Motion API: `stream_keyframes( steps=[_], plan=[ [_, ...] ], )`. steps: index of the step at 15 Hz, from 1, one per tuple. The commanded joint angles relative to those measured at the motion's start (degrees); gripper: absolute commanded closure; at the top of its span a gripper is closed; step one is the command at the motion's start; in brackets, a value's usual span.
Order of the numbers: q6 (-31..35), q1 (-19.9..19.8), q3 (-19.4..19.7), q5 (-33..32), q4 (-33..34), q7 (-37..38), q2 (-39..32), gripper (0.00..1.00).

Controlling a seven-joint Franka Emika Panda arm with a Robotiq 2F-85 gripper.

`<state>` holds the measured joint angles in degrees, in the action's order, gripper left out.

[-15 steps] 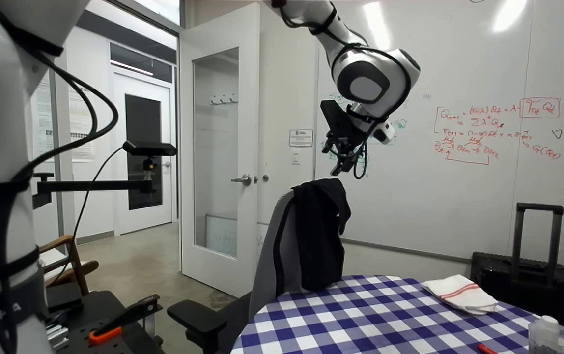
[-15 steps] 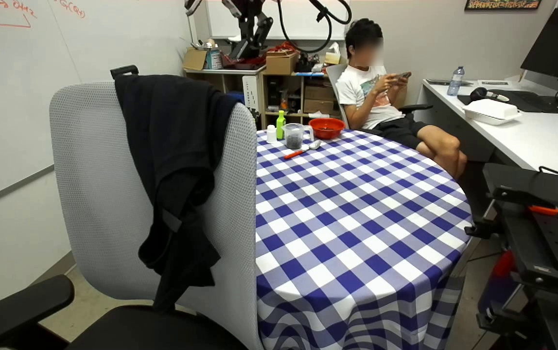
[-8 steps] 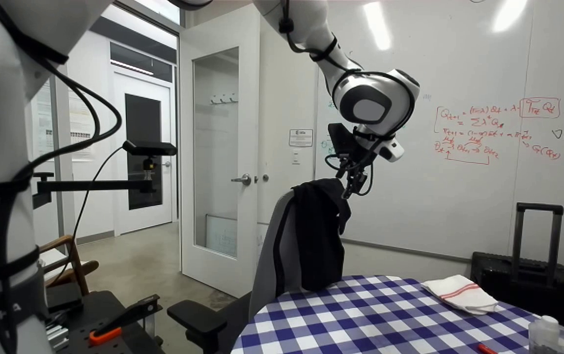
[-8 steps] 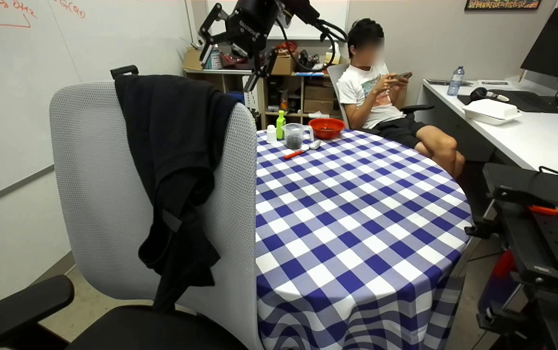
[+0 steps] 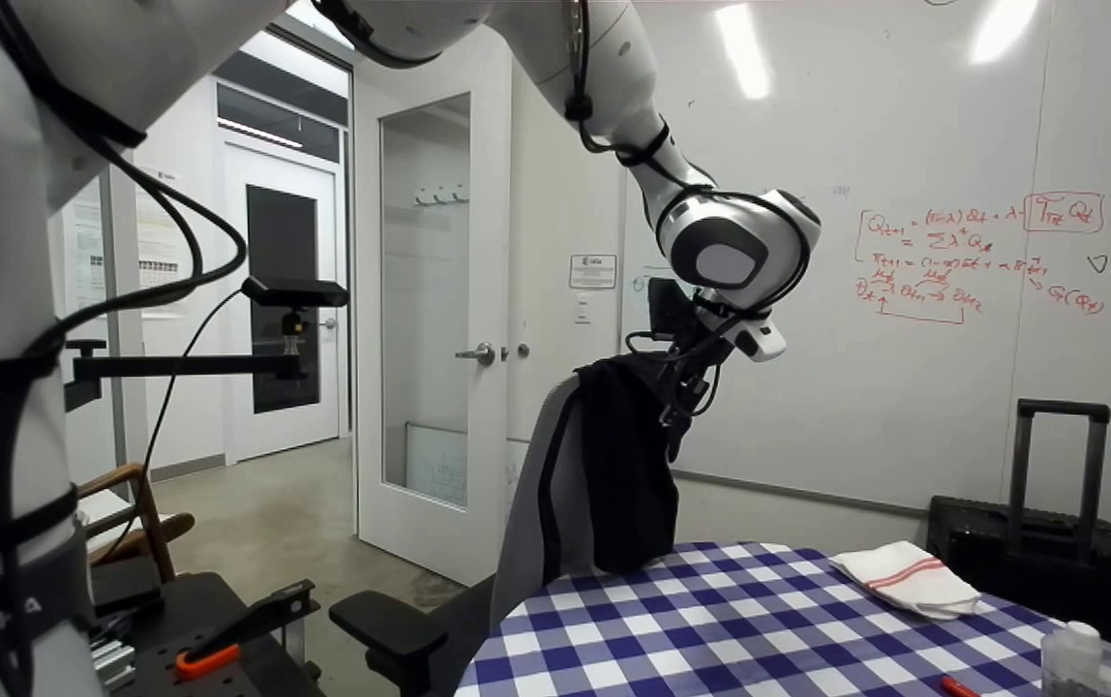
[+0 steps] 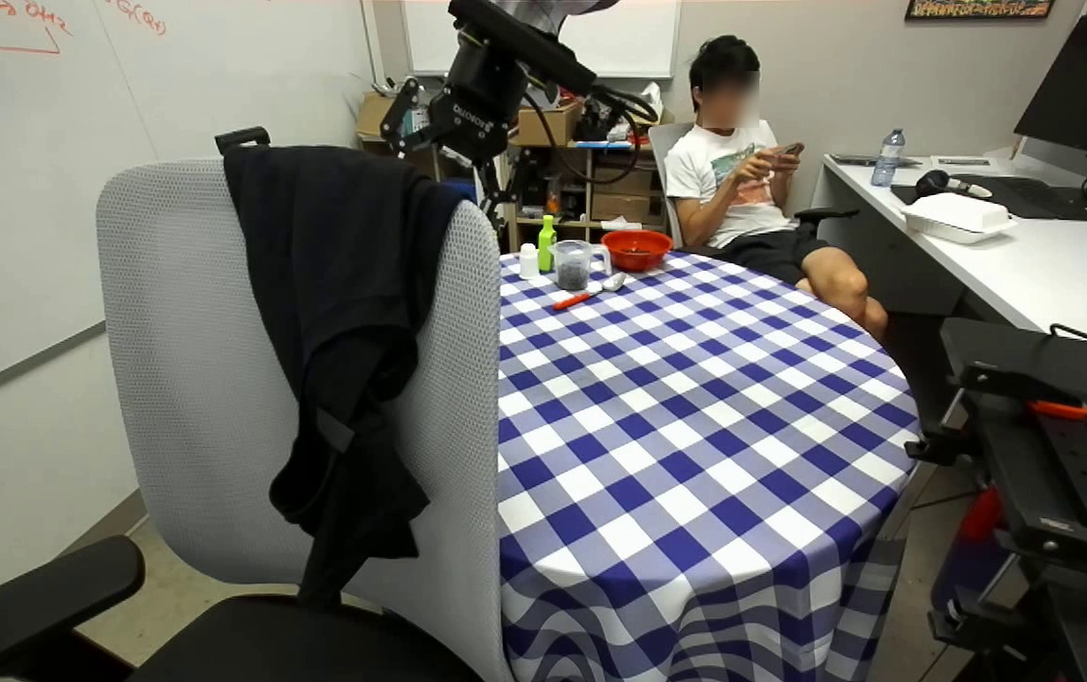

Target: Put the black cloth on the table

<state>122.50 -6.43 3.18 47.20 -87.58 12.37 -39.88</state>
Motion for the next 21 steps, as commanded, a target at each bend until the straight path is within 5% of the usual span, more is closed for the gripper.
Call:
stream_keyframes(
  steps=[1, 4, 6, 15, 21],
  plan=[
    [-2.53, -1.1, -1.82, 0.21, 7.92, 3.67, -5.48, 0.0],
    [-3.06, -1.24, -3.28, 0.55, 13.0, 4.7, -8.62, 0.02],
    [-3.92, -1.52, -4.36, 1.18, 15.83, 4.97, -10.3, 0.27],
    [-4.38, -2.87, -6.25, 5.48, 18.5, 3.07, -11.48, 0.95],
    [-1.27, -0.32, -0.83, -8.11, 11.44, -0.03, -0.72, 0.97]
  ],
)
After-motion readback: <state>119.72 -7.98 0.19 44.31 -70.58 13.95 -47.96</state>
